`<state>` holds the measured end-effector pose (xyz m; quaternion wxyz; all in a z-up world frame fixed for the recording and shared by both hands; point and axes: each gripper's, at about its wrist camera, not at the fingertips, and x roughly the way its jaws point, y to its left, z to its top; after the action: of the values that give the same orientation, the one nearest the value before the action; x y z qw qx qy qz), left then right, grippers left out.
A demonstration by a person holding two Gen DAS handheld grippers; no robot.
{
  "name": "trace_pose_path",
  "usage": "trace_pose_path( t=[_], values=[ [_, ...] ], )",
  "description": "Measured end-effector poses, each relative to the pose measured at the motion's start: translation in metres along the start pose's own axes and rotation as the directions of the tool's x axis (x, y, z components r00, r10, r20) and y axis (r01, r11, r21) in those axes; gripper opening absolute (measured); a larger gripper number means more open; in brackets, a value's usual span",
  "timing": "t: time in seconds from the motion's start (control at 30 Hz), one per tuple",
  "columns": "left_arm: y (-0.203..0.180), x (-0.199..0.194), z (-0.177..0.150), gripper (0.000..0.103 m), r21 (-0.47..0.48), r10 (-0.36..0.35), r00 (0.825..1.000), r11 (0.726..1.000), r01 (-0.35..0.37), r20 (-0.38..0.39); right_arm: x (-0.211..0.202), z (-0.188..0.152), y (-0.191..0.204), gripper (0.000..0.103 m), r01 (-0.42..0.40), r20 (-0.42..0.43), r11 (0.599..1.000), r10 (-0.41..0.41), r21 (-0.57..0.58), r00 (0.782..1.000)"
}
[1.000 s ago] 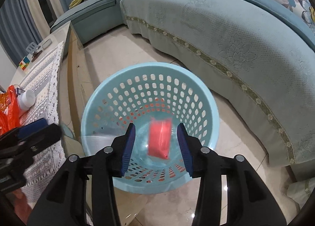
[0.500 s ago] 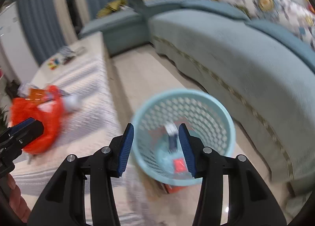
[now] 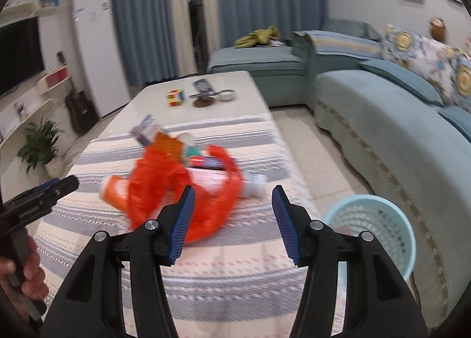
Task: Collect trash
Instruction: 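Move both grippers back over the trash on the table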
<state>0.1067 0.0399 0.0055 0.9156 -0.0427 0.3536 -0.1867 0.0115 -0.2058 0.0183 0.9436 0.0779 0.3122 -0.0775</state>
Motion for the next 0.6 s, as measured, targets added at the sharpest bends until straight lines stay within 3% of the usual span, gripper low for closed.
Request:
trace_pose_path(
  t=[0.2,0.6],
  values=[
    [0.038,0.029,0.008,0.081,-0.049,-0.015,0.999,0.999,0.013,-0.045,0.027,-0.007,0.049,0.057,-0.065,-0.045,0.997,0.062,-0.047,0.997],
    [0.037,0.068,0.013,0.081,-0.018,0.002,0.999,1.000,-0.003,-0.051,0.091,-0.025,0.096,0.057,-0.119,-0.160,0.989,0.104,-0.087,0.982]
  ],
)
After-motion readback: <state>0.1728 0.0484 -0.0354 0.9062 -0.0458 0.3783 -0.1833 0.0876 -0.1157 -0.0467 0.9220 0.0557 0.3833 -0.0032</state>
